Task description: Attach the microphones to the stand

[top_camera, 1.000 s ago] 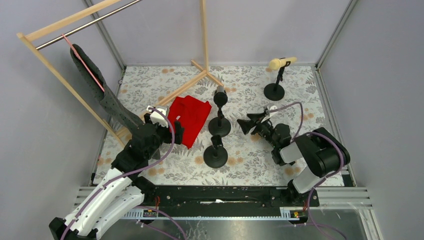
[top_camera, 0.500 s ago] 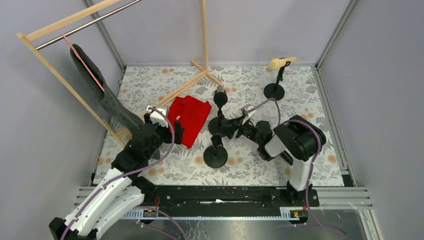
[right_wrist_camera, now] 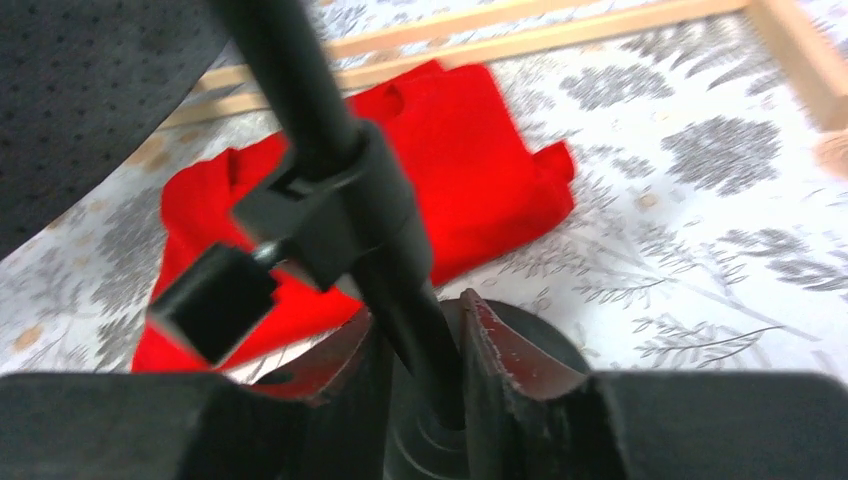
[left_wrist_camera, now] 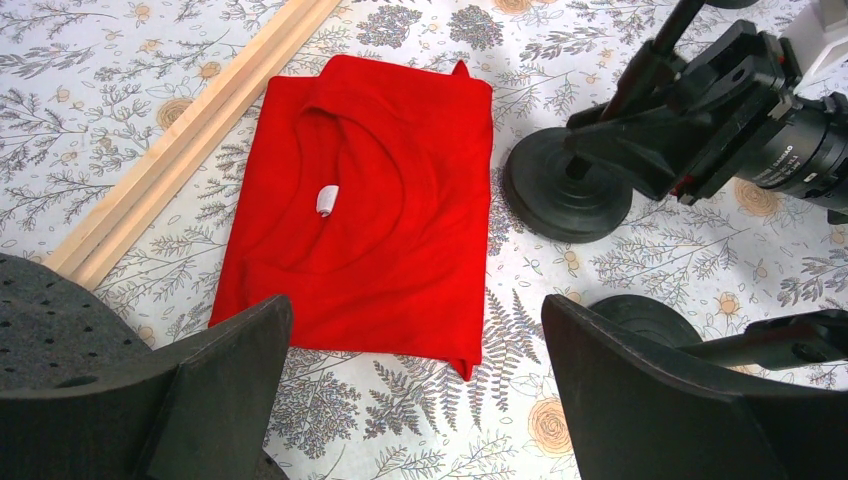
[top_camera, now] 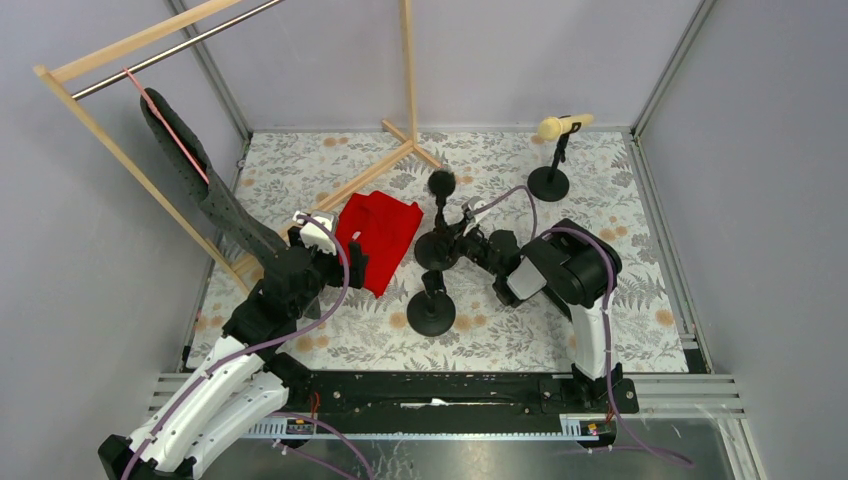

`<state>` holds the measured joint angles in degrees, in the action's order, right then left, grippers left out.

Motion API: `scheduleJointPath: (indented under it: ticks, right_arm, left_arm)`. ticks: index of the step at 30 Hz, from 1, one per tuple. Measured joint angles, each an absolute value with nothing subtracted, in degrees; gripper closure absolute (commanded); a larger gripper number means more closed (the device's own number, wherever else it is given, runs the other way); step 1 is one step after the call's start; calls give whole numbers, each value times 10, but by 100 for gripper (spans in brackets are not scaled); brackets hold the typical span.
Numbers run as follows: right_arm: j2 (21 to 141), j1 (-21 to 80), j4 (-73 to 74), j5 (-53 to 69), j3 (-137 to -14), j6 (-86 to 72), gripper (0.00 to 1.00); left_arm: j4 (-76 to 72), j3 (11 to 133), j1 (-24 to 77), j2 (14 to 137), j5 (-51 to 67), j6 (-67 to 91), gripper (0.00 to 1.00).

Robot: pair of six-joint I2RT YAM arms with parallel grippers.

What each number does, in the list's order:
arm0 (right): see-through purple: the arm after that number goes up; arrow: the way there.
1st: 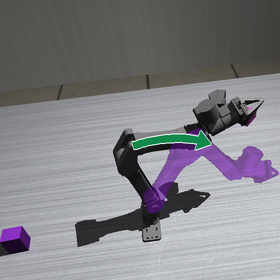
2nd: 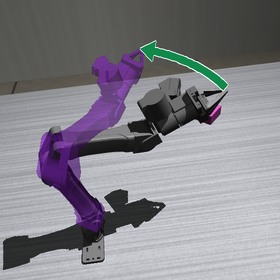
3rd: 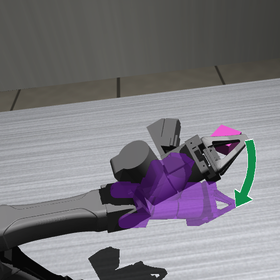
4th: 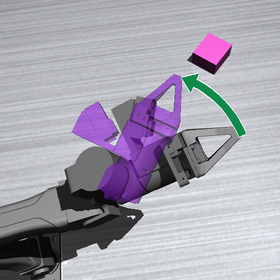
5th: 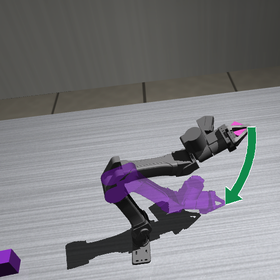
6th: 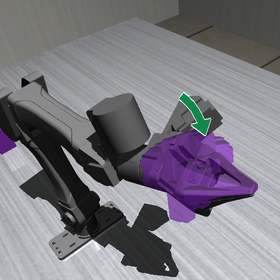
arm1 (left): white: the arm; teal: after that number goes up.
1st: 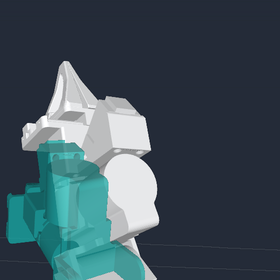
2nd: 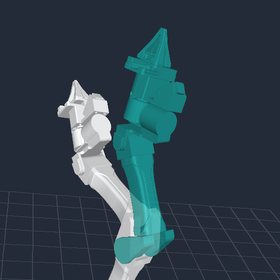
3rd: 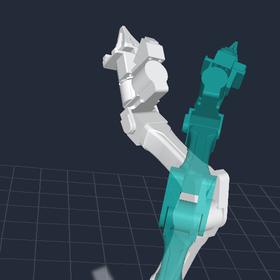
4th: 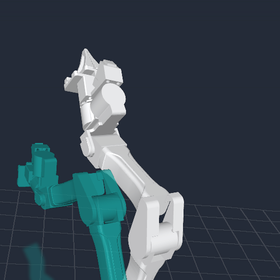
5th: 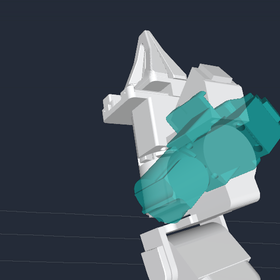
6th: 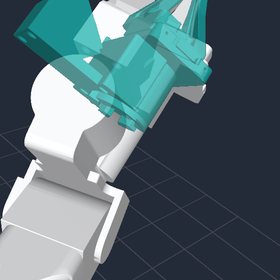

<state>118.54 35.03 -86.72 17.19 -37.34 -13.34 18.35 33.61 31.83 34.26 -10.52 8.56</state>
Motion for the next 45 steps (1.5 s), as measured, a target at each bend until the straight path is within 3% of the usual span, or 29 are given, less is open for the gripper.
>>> scheduleJointPath:
  ticks: [4,8,20,29,31,34,45]
  right_arm:
    - [1185,351,-889,116,-375,-114,93]
    - [1185,351,-889,74,-374,-99,99]
    - [1176,345,-864,-75,-373,76,100]
    - [1174,199,-849,-104,-381,75,100]
    - [1174,174,-845,-107,-382,64,90]
    - [1174,162,-834,-111,-389,57,66]
    - [1153,166,-853,-54,-349,29,28]
  left_arm:
    - [183,336,318,343,-105,86,1]
    - [183,336,318,343,-105,86,1]
    - [183,336,317,343,-105,86,1]
    - [183,336,317,343,-105,86,1]
    - [183,336,317,343,-105,86,1]
    - [183,336,317,343,-105,86,1]
    - [183,336,317,347,-105,86,1]
